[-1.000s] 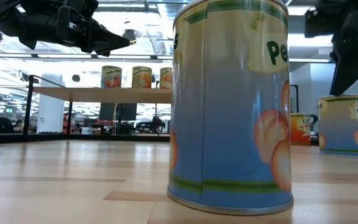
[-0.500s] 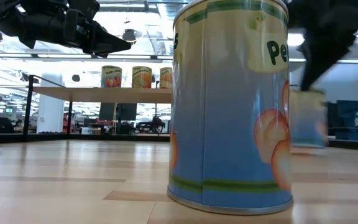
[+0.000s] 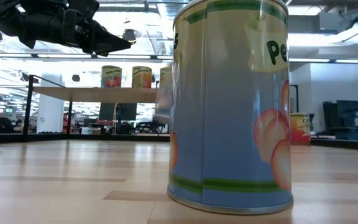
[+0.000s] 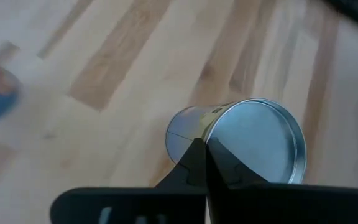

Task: Pick and place cans onto a shelf
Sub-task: Put the right canned peaches on the shelf

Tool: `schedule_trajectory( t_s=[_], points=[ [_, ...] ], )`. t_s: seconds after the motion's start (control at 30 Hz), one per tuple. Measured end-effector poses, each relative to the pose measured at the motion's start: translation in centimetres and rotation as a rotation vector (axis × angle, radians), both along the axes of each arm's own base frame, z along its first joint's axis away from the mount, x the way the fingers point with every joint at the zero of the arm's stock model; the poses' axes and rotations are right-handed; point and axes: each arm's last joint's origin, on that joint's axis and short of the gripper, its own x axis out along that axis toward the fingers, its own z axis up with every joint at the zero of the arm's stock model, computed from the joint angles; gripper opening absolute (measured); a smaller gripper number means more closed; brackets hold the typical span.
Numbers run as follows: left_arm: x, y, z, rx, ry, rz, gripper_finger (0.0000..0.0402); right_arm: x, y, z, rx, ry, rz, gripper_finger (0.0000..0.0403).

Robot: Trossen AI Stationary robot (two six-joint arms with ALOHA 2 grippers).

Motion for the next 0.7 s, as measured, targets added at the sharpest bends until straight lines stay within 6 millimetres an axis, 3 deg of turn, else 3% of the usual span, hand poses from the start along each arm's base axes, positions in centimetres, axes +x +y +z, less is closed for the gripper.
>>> schedule_trajectory(
  t_s=[0.17,0.33,0.53,0.7],
  points=[
    [0.0,0.0,0.0,-0.002,0.001,-0.001,0.0004,5.3,-1.0,-0.1,-0.159,-0.008,0.226,0.0006],
    [0.0,0.0,-0.2,-0.011,0.023,0.0,0.0004,8.8,-2.0,-0.9,-0.268,0.056,0.344,0.0007],
    [-0.1,0.0,-0.4,-0.018,0.041,0.0,0.0004,10.5,-2.3,-2.0,-0.321,0.133,0.425,0.0008],
    [-0.1,0.0,-0.5,-0.028,0.049,0.001,0.0004,10.7,-2.2,-2.5,-0.318,0.156,0.438,0.0008]
  ],
)
